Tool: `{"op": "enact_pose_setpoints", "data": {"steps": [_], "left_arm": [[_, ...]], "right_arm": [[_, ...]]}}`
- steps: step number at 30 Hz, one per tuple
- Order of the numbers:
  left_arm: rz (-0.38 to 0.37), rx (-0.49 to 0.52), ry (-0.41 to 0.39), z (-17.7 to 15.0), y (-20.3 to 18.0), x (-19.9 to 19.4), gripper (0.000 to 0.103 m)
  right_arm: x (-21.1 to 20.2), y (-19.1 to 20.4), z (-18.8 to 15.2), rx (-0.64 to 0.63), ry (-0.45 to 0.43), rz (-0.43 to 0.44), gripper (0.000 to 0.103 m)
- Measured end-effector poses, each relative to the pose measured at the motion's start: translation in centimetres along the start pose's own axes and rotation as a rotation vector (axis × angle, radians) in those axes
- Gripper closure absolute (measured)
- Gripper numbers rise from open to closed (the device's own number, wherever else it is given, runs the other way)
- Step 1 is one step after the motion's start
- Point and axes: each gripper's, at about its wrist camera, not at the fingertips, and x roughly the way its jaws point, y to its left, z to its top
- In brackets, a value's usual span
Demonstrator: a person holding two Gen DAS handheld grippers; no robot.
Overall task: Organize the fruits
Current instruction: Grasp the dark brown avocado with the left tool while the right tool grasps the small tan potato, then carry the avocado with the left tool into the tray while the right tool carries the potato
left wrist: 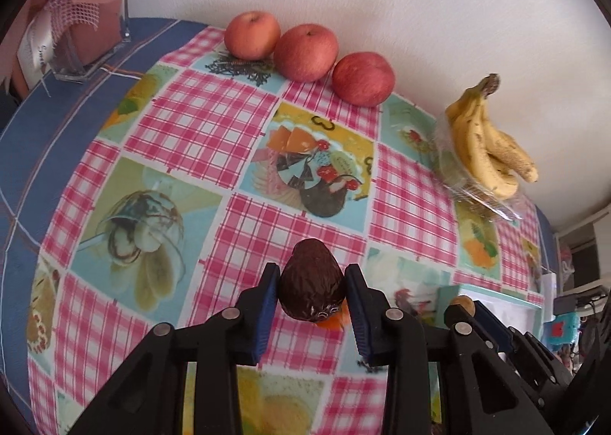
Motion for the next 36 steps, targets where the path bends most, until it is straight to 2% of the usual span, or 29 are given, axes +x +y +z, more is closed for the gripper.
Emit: {"op": "enact_pose_setpoints", "data": {"steps": [8, 13, 17, 23, 27, 36], "left_arm": [[-0.012, 0.025, -0.028, -2.2, -0.8, -4.1, 0.066], [-0.006, 0.025, -0.049, -4.2, -0.9, -6.2, 0.066], [0.011, 0.065, -0.053, -6.2, -1.4, -7.2, 0.066], [0.037, 0.117, -0.085, -9.0, -2.6, -8.8, 0.066], [0.006, 0.134, -0.087, -10.7, -3.1, -9.5, 0.066], [-0.004, 0.157, -0.061, -12.2, -4.3, -8.9, 0.066]], "right_arm": [[-4.8, -1.0, -0.8, 0.037, -0.023, -0.026, 0.077], [-8.1, -1.6, -2.7, 0.042, -0.038, -0.051, 0.077], [-10.4, -1.9, -4.6, 0.066, -0.059, -0.056, 0.077], [-11.4, -2.4, -7.6, 0.111, -0.043, -0.053, 0.077], [-12.1, -2.4, -9.4, 0.131, -0.045, -0.058, 0.077], [-12.8, -3.3, -12.1, 0.194, -0.036, -0.040, 0.077]]}}
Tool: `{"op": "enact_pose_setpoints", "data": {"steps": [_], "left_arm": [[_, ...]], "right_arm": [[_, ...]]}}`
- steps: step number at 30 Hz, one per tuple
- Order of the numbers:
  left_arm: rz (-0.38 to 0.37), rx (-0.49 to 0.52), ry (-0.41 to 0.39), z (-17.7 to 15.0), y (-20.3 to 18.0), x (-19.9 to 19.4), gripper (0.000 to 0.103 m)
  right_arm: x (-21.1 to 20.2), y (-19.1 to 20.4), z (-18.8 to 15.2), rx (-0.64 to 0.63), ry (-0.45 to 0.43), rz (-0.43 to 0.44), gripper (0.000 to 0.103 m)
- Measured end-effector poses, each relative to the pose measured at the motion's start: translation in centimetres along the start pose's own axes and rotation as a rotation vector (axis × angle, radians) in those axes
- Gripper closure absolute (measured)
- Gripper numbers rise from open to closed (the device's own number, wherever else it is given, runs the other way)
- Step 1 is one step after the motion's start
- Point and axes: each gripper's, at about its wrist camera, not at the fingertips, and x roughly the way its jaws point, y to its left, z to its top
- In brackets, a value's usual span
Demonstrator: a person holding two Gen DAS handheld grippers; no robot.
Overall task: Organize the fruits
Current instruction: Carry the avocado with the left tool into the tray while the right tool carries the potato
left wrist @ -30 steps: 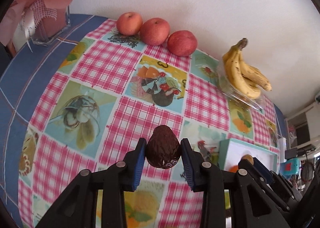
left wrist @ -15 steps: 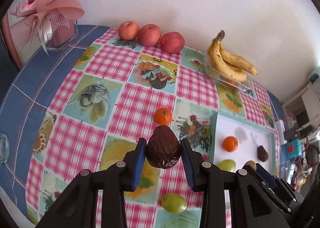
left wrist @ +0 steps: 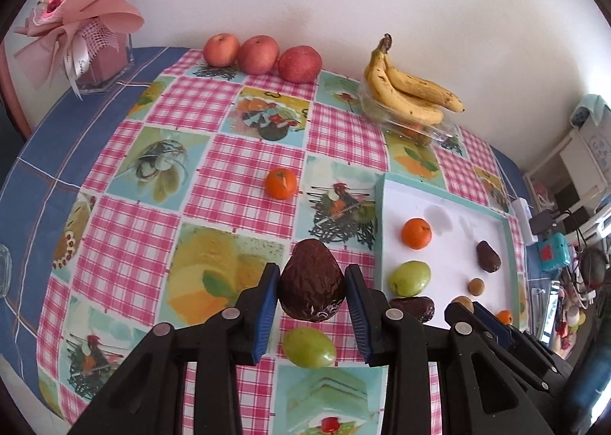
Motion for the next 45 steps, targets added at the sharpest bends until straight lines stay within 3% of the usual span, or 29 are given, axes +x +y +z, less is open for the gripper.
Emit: {"op": "enact_pose_setpoints", "data": {"steps": [11, 19, 45], "left_arm": [[-0.014, 0.063, 0.041, -0.3, -2.9, 1.6, 0.066], [-0.028, 0.130, 0.073, -1.2, -5.5, 2.5, 0.066], [-0.130, 0.355, 0.196, -6.0, -14.3, 5.7, 0.066]], "right_arm": [[1.8, -2.9, 0.2, 0.050, 0.060, -0.014, 0.077], [1.4, -6.3, 0.4, 0.110, 0.062, -0.099, 0.077], [-3.7, -14.1, 0.2, 0.297, -0.053, -0.209, 0.077]]}}
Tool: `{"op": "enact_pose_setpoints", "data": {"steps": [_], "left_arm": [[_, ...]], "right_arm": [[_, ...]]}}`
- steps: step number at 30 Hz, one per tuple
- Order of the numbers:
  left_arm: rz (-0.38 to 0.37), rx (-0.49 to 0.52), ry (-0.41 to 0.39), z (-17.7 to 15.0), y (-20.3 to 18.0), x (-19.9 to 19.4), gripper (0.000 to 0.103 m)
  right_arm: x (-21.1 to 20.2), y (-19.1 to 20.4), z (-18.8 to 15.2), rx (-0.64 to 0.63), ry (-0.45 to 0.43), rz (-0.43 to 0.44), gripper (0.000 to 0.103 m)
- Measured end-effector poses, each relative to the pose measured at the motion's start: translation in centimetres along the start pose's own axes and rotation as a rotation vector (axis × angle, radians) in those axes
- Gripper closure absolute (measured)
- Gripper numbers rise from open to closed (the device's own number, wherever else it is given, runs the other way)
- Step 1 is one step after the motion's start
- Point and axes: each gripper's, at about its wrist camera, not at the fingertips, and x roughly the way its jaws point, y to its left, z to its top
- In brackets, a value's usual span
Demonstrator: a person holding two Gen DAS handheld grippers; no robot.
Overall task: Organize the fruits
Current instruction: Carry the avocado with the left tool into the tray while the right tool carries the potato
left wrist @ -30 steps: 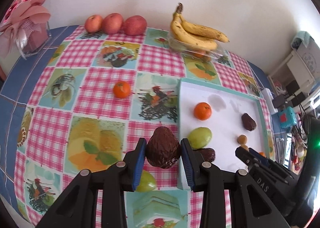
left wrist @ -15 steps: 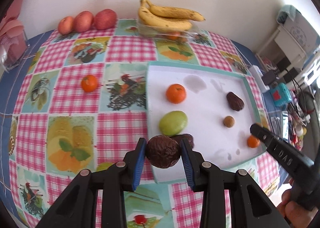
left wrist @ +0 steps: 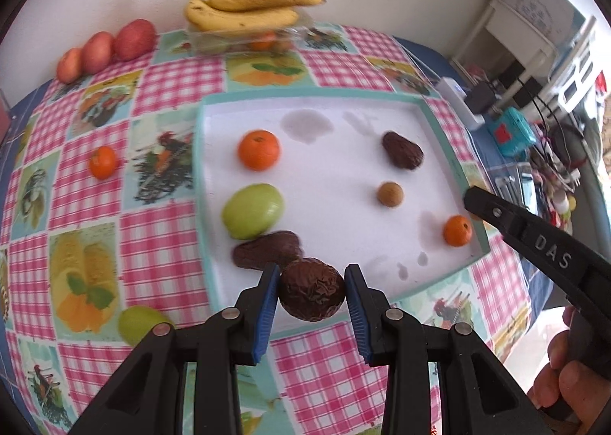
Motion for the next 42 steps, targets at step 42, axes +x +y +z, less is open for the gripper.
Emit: {"op": "enact_pose_setpoints", "data": {"steps": [42], "left_arm": [[0.043, -0.067, 0.172, -0.1, 0.6, 6.9, 0.063]], "right_arm": [[9.2, -1.4, -1.9, 0.039, 0.229, -0.105, 0.077]]}}
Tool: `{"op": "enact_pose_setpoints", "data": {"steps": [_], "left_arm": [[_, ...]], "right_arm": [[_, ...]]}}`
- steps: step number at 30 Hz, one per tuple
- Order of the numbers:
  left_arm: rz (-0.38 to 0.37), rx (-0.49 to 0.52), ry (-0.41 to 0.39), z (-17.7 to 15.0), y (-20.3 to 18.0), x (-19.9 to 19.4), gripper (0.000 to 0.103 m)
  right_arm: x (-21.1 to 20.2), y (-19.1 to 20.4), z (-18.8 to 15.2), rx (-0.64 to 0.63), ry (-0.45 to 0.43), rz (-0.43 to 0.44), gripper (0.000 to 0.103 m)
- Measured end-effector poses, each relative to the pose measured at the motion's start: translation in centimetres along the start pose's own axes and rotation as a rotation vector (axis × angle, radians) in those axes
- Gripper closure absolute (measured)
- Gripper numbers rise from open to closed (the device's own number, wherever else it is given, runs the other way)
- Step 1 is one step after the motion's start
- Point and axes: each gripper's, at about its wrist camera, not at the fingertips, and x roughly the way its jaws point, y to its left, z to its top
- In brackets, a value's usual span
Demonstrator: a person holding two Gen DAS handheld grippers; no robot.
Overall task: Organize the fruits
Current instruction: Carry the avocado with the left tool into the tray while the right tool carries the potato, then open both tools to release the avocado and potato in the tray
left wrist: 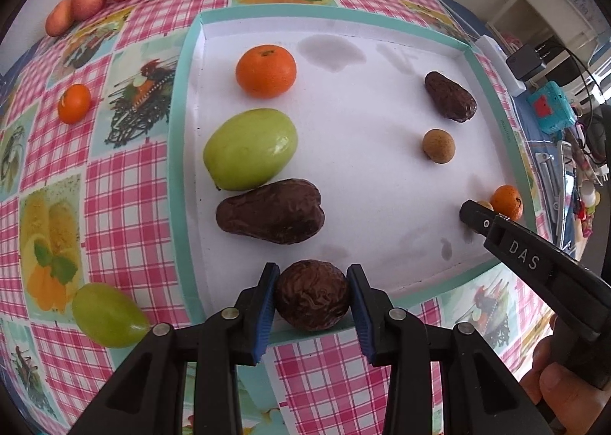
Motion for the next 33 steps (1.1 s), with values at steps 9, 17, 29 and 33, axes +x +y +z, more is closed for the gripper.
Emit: {"op": "enact_pose_setpoints", "data": {"steps": [9, 17, 29, 33], "left_arm": [[-0.003, -0.011, -0.019, 0.1, 0.8, -1.2, 0.053], [-0.011, -0.004, -0.049, 0.2, 0.9, -2.9, 0.046], [0.084, -0.101, -0.146, 0.2, 4.9, -6.6, 0.020], [0.143, -0.163, -0.189, 0.1, 6.9, -7.2, 0.007]], "right_arm": [[0.0, -0.2, -0.1, 0.000, 0.003, 0.003, 0.076], [-0.1, -0.2, -0.1, -0.006, 0.010, 0.004, 0.070], [-2.1, 0.0, 0.2, -0.011, -0.045, 0.010, 0.040], [-2.6, 0.1, 0.1, -0.020, -0.065, -0.012, 0.033]]}}
